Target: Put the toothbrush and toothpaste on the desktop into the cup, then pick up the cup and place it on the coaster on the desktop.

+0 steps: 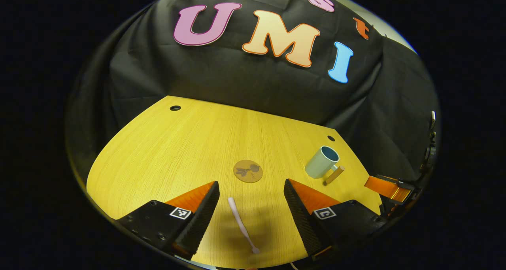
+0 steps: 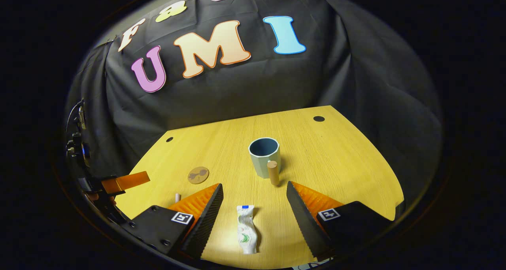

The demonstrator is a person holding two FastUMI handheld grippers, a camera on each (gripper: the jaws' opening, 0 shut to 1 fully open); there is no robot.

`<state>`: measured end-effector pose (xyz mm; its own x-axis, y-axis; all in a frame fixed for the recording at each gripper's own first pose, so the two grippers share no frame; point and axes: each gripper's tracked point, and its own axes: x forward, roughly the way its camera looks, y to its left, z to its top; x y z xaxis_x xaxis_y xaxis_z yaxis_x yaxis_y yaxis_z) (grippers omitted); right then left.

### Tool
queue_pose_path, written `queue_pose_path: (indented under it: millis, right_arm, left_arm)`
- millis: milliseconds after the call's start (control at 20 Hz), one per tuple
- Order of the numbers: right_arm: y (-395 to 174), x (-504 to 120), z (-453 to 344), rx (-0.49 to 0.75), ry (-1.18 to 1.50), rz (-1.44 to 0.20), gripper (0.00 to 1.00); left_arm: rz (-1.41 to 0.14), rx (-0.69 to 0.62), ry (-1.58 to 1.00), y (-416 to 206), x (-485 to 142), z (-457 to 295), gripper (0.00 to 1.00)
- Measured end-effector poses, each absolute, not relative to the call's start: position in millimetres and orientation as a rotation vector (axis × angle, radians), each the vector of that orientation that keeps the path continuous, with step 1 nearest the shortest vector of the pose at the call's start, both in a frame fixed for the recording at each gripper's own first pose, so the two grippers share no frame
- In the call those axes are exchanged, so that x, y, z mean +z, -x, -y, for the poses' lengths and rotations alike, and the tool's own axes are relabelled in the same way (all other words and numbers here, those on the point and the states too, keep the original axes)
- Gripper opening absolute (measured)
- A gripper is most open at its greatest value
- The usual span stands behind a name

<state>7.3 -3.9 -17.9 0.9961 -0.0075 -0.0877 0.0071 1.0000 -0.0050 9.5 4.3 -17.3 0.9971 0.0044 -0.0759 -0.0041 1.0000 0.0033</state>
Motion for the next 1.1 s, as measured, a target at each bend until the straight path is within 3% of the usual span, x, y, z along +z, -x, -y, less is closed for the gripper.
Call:
queue_pose_path:
  millis: [450, 500, 550, 600, 650, 850, 900, 950, 1100]
  right_arm:
    - [-11, -34, 4, -0.024, 0.027, -0.145, 0.98]
    - [-12, -36, 1, -0.022, 0.033, -0.159, 0.94]
    - [-14, -40, 0, -0.02, 0.04, -0.173, 0.98]
    - [-16, -43, -2, -0.018, 0.045, -0.186, 0.94]
    - [-17, -48, -5, -0.013, 0.049, -0.202, 0.98]
    - [-24, -69, -17, 0.004, 0.074, -0.277, 0.99]
    - [-26, -75, -19, 0.007, 0.085, -0.301, 0.94]
    - [-28, -81, -21, 0.008, 0.095, -0.325, 0.99]
    - [-36, -99, -28, 0.013, 0.108, -0.415, 0.94]
  left_arm:
    - [-0.108, 0.027, -0.023, -9, -27, -11, 0.95]
    - [-0.111, 0.03, -0.025, -10, -28, -12, 0.96]
    - [-0.116, 0.032, -0.023, -10, -30, -13, 0.95]
    - [-0.121, 0.033, -0.02, -10, -32, -14, 0.96]
    - [-0.125, 0.038, -0.018, -10, -35, -17, 0.95]
    - [-0.15, 0.063, -0.003, -4, -42, -33, 0.96]
    - [-0.154, 0.066, 0.001, -2, -44, -35, 0.95]
    - [-0.159, 0.072, 0.004, -2, -47, -39, 0.96]
    - [-0.178, 0.098, 0.006, 1, -53, -51, 0.96]
